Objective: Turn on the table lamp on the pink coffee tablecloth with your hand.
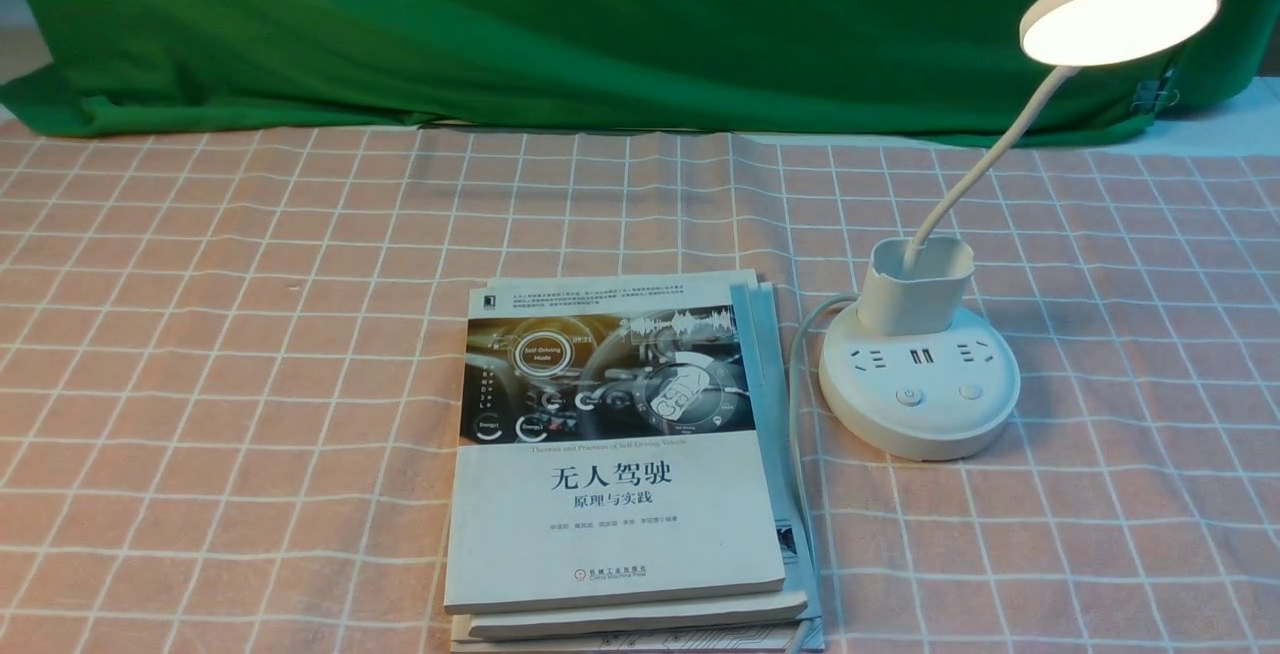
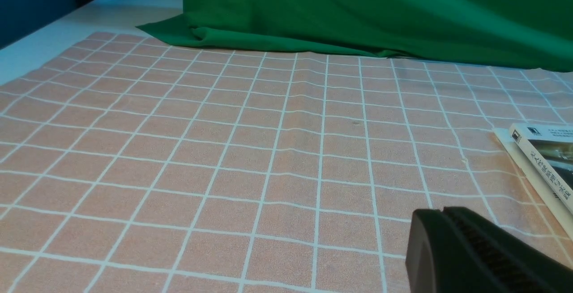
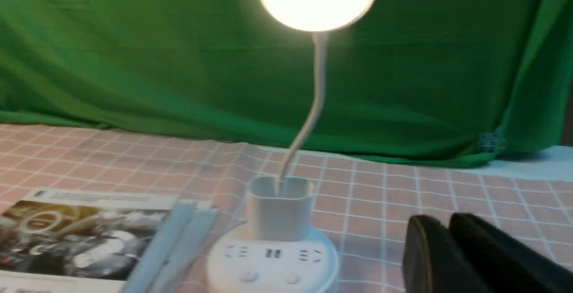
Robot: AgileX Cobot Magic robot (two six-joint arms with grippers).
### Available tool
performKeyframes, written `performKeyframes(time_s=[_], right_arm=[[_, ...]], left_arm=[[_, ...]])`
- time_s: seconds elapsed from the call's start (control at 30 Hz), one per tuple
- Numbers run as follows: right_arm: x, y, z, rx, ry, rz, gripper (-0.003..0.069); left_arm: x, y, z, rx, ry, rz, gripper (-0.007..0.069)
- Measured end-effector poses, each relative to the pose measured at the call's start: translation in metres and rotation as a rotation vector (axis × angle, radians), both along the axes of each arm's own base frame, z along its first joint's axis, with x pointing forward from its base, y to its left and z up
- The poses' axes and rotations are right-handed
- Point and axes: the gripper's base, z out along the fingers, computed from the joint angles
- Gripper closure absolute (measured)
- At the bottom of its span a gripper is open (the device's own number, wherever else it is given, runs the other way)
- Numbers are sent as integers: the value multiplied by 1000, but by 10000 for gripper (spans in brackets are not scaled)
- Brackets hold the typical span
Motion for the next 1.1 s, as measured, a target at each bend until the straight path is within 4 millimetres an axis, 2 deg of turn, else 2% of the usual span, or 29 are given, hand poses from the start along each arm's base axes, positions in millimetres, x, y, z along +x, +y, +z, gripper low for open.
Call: performKeyframes(time_s=[0.07, 0.13, 0.23, 0.53, 1.1], right_arm=[[0, -6, -26, -1, -10, -97, 528], [-1, -11, -38, -3, -5, -165, 521], [-4, -15, -42, -6, -5, -228, 517], [-8, -14, -56, 3, 120, -219, 500], [-8, -14, -60, 31, 168, -208, 474]], left_arm=[[0, 0, 0, 0, 0, 0, 603], [0, 0, 0, 0, 0, 0, 603], [0, 0, 0, 0, 0, 0, 603], [0, 0, 0, 0, 1, 0, 603], [0, 0, 0, 0, 2, 0, 603]])
